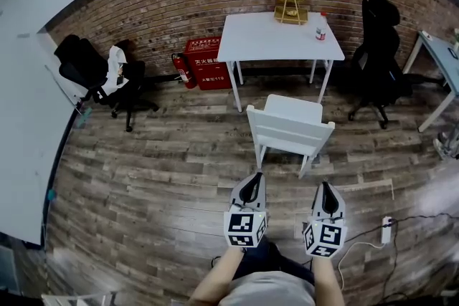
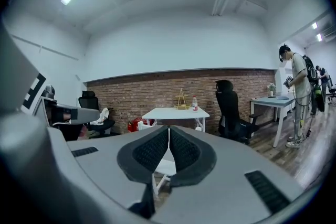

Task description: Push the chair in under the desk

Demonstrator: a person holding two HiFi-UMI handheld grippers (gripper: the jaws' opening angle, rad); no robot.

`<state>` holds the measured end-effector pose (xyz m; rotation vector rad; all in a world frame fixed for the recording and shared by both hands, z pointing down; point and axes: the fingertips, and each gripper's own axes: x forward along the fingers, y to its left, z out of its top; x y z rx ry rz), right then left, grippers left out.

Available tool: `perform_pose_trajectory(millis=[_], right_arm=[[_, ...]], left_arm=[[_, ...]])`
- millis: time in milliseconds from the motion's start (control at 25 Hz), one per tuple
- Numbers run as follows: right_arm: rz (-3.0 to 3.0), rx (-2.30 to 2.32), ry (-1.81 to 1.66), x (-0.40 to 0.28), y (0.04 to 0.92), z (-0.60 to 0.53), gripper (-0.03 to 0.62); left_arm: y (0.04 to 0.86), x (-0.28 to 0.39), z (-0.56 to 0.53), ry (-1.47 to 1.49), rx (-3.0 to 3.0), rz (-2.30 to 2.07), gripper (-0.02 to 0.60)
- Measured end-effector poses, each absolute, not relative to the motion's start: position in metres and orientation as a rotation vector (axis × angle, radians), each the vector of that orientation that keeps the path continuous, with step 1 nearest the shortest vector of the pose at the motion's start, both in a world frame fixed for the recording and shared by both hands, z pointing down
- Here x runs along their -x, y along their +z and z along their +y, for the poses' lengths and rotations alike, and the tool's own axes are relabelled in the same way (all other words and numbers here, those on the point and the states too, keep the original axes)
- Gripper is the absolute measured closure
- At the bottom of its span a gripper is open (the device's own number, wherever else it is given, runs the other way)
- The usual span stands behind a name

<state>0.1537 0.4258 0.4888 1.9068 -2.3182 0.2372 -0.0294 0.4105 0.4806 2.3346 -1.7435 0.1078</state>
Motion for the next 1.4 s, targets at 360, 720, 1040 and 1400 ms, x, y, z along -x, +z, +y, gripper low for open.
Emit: perform_pose_trajectory(millis=[360,720,1040,1400], right_arm=[[-2.326,-1.895,0.292,-0.158,0.499,0.411,0.577],[-2.307,-1.907,0.294,-0.147,0.505,0.363,0.577],[-2.267,-1.946,0.269,-0.138,0.492,0.311,0.577],[-2.182,-2.035,0.294,-0.129,0.496,0.266,0.577]], left_arm=[[0.487,0.03,0.4,0.137,-2.313,-1.768,0.566],[0.494,0.045,0.352,0.13,-2.309,-1.756,0.566],[0.486,0.06,0.295,0.126,-2.334,-1.722,0.566],[0.49,0.078,0.241,0.143,-2.375,-1.656,0.566]])
